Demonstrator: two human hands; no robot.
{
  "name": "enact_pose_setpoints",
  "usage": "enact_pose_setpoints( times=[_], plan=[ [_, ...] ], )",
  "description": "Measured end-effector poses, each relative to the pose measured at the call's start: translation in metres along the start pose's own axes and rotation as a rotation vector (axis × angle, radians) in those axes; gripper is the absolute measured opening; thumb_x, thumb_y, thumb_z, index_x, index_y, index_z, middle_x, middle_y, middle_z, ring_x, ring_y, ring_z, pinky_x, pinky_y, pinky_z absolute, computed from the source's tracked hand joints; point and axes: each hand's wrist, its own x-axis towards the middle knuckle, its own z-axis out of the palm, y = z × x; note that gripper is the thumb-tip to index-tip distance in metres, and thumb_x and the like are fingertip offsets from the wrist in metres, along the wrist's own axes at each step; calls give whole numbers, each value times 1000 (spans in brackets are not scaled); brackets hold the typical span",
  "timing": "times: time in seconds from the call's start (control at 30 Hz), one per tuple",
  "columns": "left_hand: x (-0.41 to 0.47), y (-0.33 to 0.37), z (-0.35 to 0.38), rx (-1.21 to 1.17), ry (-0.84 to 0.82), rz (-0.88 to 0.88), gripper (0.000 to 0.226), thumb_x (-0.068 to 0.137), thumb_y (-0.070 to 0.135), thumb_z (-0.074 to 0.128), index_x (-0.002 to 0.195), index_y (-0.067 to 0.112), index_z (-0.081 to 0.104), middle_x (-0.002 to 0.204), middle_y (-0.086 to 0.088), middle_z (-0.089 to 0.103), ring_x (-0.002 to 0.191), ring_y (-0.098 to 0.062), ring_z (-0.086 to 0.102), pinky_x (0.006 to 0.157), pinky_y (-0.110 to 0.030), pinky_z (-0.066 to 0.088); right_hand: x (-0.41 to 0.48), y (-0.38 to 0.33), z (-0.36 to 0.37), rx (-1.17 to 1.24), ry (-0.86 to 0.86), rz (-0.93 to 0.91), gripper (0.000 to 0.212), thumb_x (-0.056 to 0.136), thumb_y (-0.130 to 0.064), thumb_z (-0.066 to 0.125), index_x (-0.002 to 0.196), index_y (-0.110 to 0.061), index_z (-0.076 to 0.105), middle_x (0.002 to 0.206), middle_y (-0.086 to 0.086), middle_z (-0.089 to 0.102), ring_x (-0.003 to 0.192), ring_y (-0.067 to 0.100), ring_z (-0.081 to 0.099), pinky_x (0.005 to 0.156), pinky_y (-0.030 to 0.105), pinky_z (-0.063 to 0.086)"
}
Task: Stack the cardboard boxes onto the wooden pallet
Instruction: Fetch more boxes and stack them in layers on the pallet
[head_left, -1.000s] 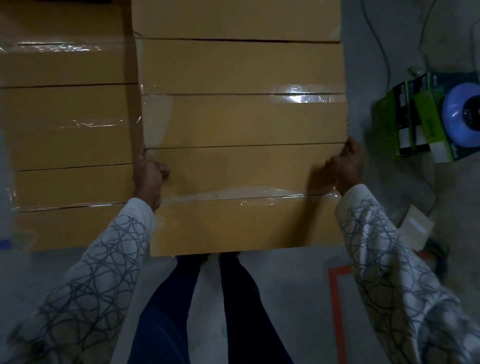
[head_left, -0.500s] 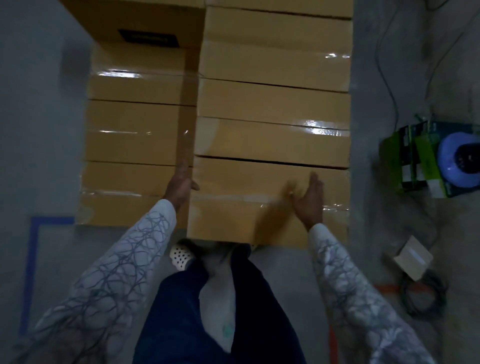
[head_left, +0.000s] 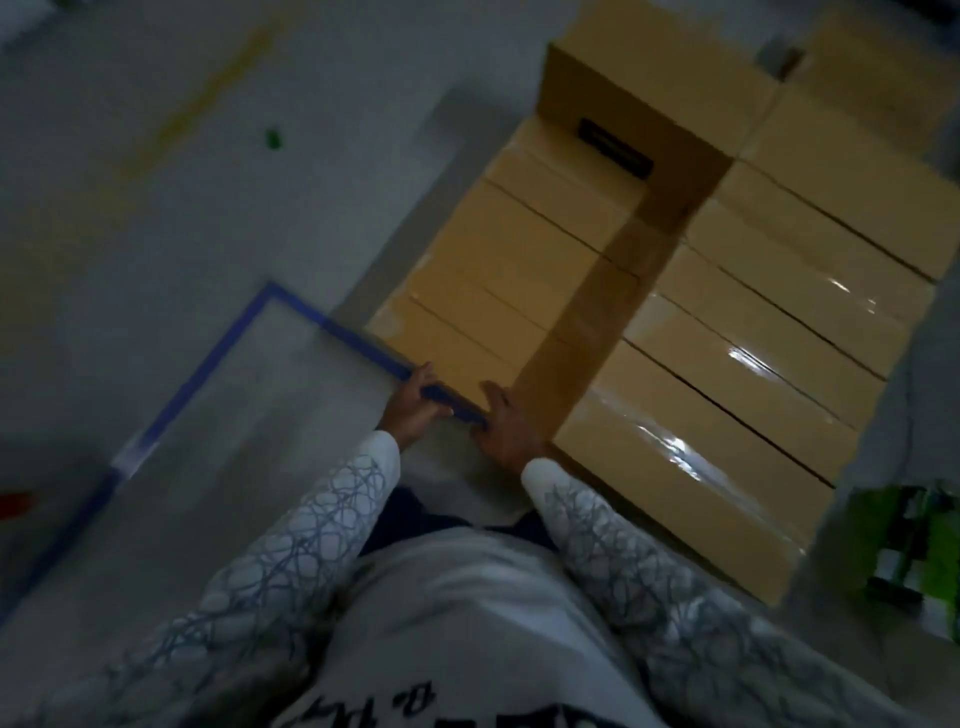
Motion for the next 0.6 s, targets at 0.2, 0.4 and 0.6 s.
enact_pose_setpoints(
  times=[0.2,0.4,0.6],
  plan=[
    [-23,-41,-177,-206,235,-49,60,77,4,74,134,17,60,127,-8,65,117,-25,63,86,-26,48,73,-159,40,-94,-204,-95,62,94,-42,61,150,-17,52,149,12,54,135,35,52,107,40,46],
    [-24,-54,-283,-374,306,-27,38,87,1,66,121,19,66,112,-6,74,95,-20,67,77,-30,46,120,-277,47,-78,-378,-196,50,102,-35,63,148,-18,52,140,7,62,123,23,61,92,23,40],
    [33,-40,-380,-427,359,-40,35,90,4,62,123,15,66,109,-5,75,97,-22,69,78,-33,49,203,-358,51,-14,-369,-170,43,99,-30,66,140,-18,63,135,6,67,122,22,63,95,26,46]
  ],
)
